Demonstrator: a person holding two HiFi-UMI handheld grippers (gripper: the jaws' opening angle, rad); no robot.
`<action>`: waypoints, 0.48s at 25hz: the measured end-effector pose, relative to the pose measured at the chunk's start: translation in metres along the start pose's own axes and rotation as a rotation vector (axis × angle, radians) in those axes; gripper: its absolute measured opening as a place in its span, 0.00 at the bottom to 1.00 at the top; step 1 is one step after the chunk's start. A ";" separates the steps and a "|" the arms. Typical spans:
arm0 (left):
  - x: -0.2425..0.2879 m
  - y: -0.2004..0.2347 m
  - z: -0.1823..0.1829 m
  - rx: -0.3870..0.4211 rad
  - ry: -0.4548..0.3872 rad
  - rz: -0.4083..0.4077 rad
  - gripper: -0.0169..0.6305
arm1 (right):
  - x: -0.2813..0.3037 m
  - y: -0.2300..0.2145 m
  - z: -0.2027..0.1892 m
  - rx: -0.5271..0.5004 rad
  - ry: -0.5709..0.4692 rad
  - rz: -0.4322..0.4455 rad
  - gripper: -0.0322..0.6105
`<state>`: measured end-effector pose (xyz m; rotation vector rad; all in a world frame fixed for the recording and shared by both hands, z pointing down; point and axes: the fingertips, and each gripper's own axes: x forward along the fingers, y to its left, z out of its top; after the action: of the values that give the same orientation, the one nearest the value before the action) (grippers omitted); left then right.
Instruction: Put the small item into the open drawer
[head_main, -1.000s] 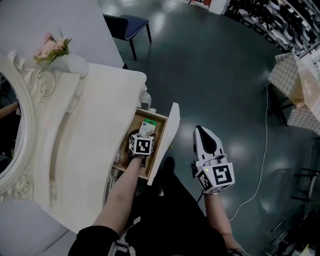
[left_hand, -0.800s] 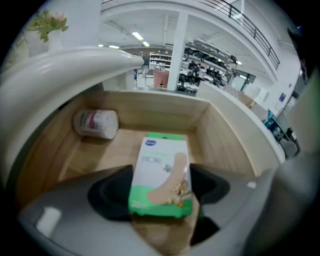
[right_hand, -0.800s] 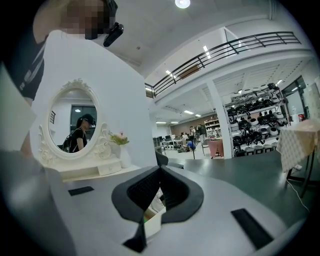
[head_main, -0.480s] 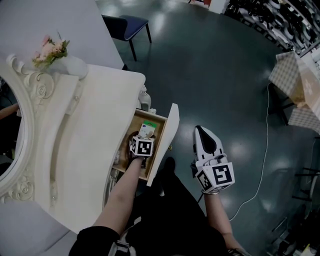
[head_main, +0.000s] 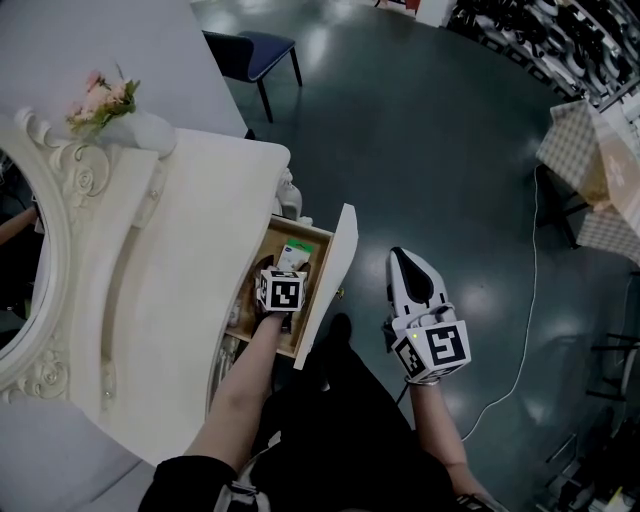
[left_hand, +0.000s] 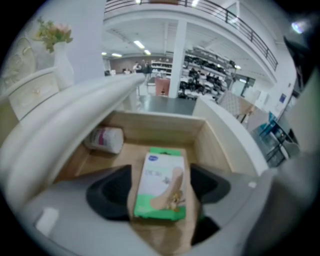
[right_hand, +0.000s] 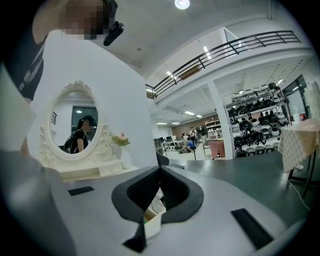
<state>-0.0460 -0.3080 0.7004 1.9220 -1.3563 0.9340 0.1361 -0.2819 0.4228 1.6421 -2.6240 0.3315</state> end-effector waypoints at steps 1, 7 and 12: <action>-0.006 -0.001 0.006 0.002 -0.023 0.001 0.60 | -0.001 0.000 0.000 0.000 -0.003 0.001 0.05; -0.042 -0.010 0.042 0.040 -0.158 -0.015 0.49 | -0.001 0.009 0.004 0.002 -0.025 0.015 0.05; -0.083 -0.011 0.076 0.029 -0.301 -0.015 0.39 | -0.002 0.020 0.009 -0.006 -0.042 0.030 0.05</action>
<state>-0.0388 -0.3217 0.5883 2.1574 -1.4987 0.6786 0.1199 -0.2738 0.4104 1.6263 -2.6796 0.2929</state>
